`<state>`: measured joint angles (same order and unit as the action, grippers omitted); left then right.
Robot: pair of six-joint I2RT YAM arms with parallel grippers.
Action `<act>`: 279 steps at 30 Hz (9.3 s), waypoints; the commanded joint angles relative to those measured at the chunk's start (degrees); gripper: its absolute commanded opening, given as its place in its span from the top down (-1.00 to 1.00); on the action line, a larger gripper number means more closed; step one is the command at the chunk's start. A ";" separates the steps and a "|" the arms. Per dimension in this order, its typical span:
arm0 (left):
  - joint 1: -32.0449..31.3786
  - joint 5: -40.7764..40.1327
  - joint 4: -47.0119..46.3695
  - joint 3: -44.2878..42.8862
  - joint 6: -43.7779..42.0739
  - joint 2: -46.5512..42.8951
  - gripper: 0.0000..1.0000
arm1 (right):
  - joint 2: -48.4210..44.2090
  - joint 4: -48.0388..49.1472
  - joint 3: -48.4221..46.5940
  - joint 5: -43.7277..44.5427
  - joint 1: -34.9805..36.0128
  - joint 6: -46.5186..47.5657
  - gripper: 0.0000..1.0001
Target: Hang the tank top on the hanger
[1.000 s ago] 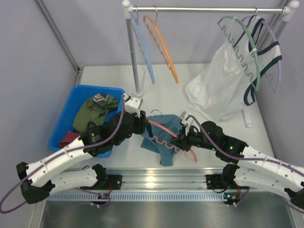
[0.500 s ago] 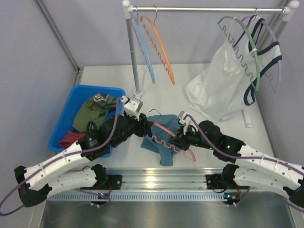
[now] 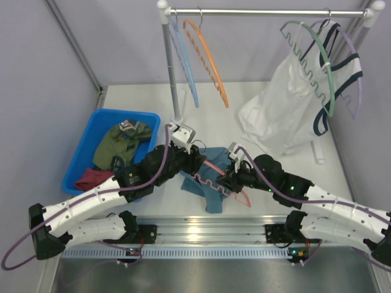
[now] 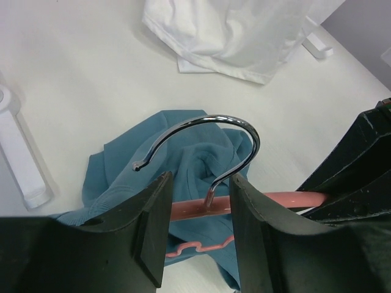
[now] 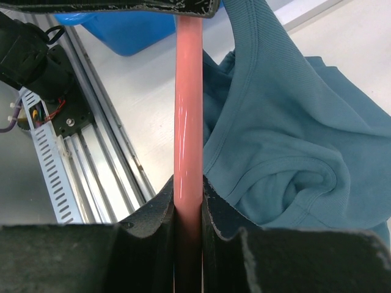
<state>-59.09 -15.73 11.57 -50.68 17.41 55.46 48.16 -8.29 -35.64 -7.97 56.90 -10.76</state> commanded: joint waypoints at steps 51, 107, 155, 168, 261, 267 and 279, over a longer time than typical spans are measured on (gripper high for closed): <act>-1.38 -11.16 -11.04 -2.32 -8.00 7.73 1.00 | -3.07 -16.57 -15.33 23.63 0.84 -6.81 -0.25; -1.20 -22.24 -13.33 -5.75 -5.02 17.40 1.00 | 28.84 -12.36 -6.91 30.72 19.21 -38.45 0.62; -1.29 -14.16 -9.46 -3.73 -10.82 4.22 1.00 | -5.53 -28.35 5.49 34.69 4.71 -40.65 1.00; -1.20 -13.19 -9.46 -3.29 -14.15 2.02 1.00 | -8.17 -30.81 5.23 35.30 4.18 -39.69 1.00; -5.86 -9.95 -9.49 -11.99 -10.73 -0.09 1.00 | 8.88 -44.18 -47.77 2.54 -5.31 9.08 -0.16; -5.86 -7.30 -8.06 -13.22 -10.29 -1.41 1.00 | 7.74 -43.47 -46.10 -3.55 -5.31 10.33 -0.19; -5.86 -3.35 -8.15 -17.79 -10.03 2.37 1.00 | 6.68 -39.79 -41.09 -1.44 -4.79 8.48 -0.05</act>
<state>-64.69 -20.99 7.53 -64.49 6.52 57.82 56.07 -51.83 -77.62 -10.17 52.21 -1.69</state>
